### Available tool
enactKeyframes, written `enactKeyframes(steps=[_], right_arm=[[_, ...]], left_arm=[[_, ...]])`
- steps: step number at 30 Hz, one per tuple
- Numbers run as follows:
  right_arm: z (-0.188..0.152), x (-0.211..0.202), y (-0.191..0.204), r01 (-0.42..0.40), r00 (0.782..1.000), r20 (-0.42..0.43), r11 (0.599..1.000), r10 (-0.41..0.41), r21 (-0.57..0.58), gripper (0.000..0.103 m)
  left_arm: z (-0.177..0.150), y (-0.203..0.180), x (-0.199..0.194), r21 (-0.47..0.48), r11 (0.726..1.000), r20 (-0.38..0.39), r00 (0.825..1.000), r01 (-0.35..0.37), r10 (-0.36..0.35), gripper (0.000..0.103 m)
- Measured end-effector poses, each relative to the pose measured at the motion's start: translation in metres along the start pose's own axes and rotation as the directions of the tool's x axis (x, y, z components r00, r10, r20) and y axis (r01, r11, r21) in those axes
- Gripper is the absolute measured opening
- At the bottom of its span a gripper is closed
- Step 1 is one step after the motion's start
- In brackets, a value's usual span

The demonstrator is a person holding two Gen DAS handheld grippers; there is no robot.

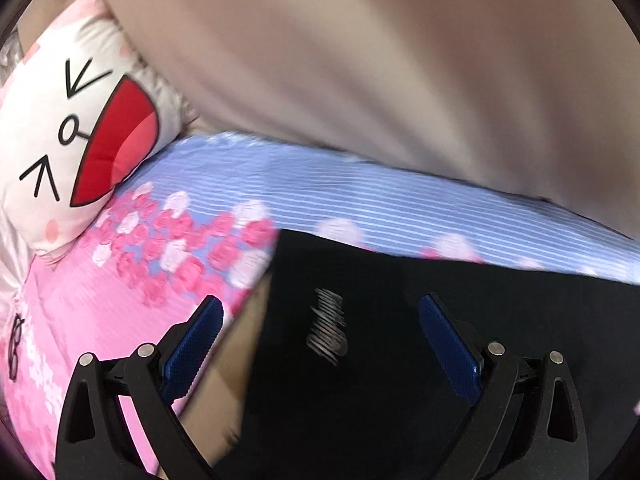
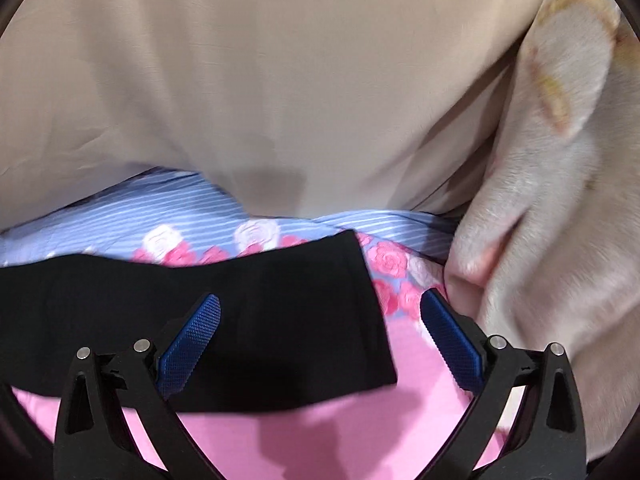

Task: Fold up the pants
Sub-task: 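Reach the right tool to the leg hems and grasp while the left tool grasps beside it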

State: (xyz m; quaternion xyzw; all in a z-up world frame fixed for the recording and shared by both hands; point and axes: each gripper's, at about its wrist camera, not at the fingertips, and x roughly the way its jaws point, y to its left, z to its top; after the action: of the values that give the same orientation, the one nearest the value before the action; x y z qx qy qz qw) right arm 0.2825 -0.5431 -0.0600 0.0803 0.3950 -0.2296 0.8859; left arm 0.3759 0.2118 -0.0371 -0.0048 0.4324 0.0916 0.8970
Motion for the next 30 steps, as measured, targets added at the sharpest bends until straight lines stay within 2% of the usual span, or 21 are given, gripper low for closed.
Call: enactKeyframes(steps=[3,6,9,12,15,17,19,20,21,23,25,26,28,30], right_arm=[[0.005,0.018,-0.008,-0.011,0.999,-0.031,1.0,0.011,0.024,0.098],[0.007,0.036,-0.012,-0.034,0.996,-0.077,0.999,0.036,0.027,0.098],[0.006,0.048,-0.011,-0.035,0.994,-0.105,0.999,0.036,0.012,0.098],[0.004,0.056,-0.009,-0.067,0.989,-0.129,0.998,0.067,0.009,0.098],[0.003,0.062,-0.002,-0.068,0.987,-0.145,0.998,0.064,-0.019,0.098],[0.005,0.064,0.001,-0.074,0.988,-0.139,0.997,0.071,-0.018,0.098],[0.009,0.067,0.004,-0.088,0.988,-0.131,0.996,0.087,-0.009,0.097],[0.011,0.069,0.005,-0.092,0.987,-0.129,0.996,0.091,-0.006,0.095],[0.018,0.08,0.002,-0.087,0.988,-0.127,0.996,0.086,-0.006,0.089],[0.022,0.081,0.006,-0.078,0.99,-0.121,0.997,0.076,-0.014,0.079],[0.025,0.08,0.012,-0.075,0.991,-0.114,0.997,0.072,-0.022,0.06],[0.026,0.079,0.013,-0.072,0.991,-0.112,0.997,0.069,-0.023,0.055],[0.029,0.078,0.017,-0.086,0.99,-0.113,0.996,0.084,-0.011,0.029],[0.029,0.074,0.019,-0.121,0.987,-0.11,0.993,0.121,0.003,0.023]], left_arm=[[0.012,0.02,0.03,-0.04,0.999,-0.053,0.998,0.016,-0.018,0.097],[0.017,0.031,0.055,-0.064,0.998,-0.106,0.994,-0.004,-0.003,0.097],[0.019,0.032,0.07,-0.048,0.998,-0.129,0.991,0.036,-0.042,0.097],[0.021,0.029,0.074,-0.031,0.998,-0.12,0.991,0.052,-0.055,0.097],[0.023,0.03,0.078,-0.027,0.997,-0.124,0.99,0.07,-0.073,0.094],[0.027,0.03,0.084,-0.043,0.994,-0.126,0.987,0.099,-0.104,0.085],[0.029,0.03,0.085,-0.052,0.99,-0.119,0.984,0.129,-0.135,0.07],[0.029,0.026,0.084,-0.039,0.992,-0.117,0.985,0.122,-0.126,0.07],[0.027,0.021,0.083,-0.026,0.993,-0.118,0.986,0.117,-0.119,0.066],[0.027,0.016,0.08,-0.013,0.991,-0.114,0.985,0.131,-0.132,0.051],[0.026,0.01,0.074,-0.008,0.988,-0.122,0.981,0.152,-0.152,0.023],[0.024,0.007,0.07,-0.008,0.985,-0.129,0.977,0.171,-0.171,0.021],[0.024,0.001,0.067,0.009,0.987,-0.129,0.979,0.161,-0.158,0.02],[0.024,-0.001,0.065,0.014,0.987,-0.123,0.98,0.159,-0.156,0.019]])
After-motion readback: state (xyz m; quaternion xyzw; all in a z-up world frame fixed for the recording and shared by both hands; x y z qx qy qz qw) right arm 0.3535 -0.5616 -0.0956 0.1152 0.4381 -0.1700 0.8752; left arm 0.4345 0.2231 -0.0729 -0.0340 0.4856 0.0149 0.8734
